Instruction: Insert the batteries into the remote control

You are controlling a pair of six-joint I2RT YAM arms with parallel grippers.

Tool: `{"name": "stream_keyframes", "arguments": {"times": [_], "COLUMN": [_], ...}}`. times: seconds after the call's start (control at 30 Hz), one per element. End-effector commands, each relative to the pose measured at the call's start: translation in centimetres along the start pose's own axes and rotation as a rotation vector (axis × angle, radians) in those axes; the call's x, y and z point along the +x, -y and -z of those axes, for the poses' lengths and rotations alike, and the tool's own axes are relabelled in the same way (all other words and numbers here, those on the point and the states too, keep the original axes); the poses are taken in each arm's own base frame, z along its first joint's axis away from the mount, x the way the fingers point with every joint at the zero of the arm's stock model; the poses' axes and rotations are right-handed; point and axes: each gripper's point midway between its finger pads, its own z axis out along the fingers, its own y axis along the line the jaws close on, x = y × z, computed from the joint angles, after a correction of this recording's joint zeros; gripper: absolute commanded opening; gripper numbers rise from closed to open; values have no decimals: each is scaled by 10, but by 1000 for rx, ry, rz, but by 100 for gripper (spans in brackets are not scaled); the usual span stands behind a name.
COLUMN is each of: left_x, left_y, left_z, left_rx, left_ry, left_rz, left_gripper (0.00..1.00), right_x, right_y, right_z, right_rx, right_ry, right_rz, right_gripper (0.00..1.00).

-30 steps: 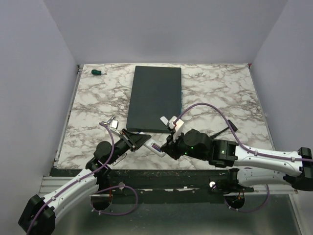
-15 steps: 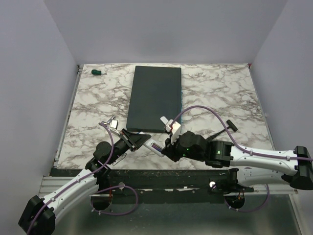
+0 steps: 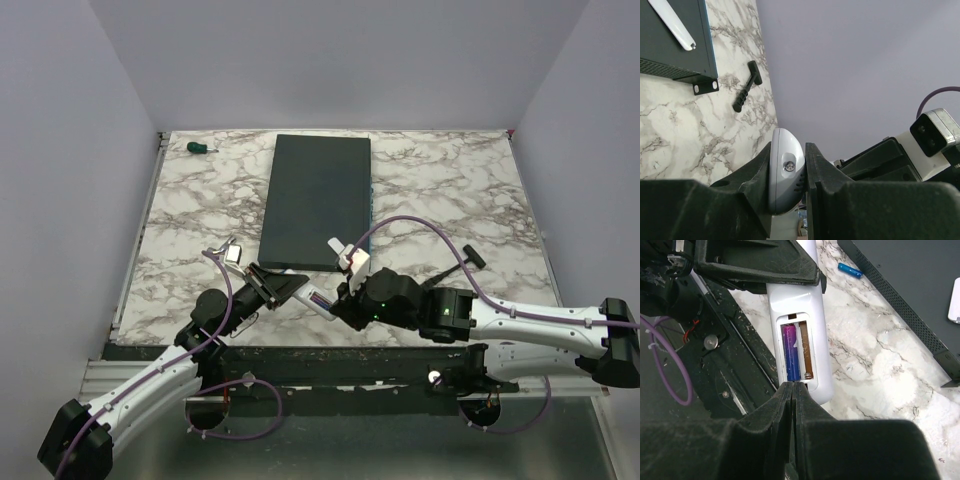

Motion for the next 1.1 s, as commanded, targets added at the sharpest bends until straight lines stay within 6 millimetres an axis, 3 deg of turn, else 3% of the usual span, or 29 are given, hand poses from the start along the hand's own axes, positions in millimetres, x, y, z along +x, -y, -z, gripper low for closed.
{"name": "stream_keyframes", "arguments": {"times": [0.0,1.07], "left_x": [-1,-1], "left_y": [14,18], "left_z": [0,1], "left_rx": [46,64], "left_ry": [4,0], "left_rz": [6,-3], "left_gripper": [0,0], "right_x": [0,9], "right_y": [2,-3], "right_z": [-5,-19], "right_rx": [22,4], "right_ry": [8,-49], "right_rz": [10,61], "right_gripper": [12,12]}}
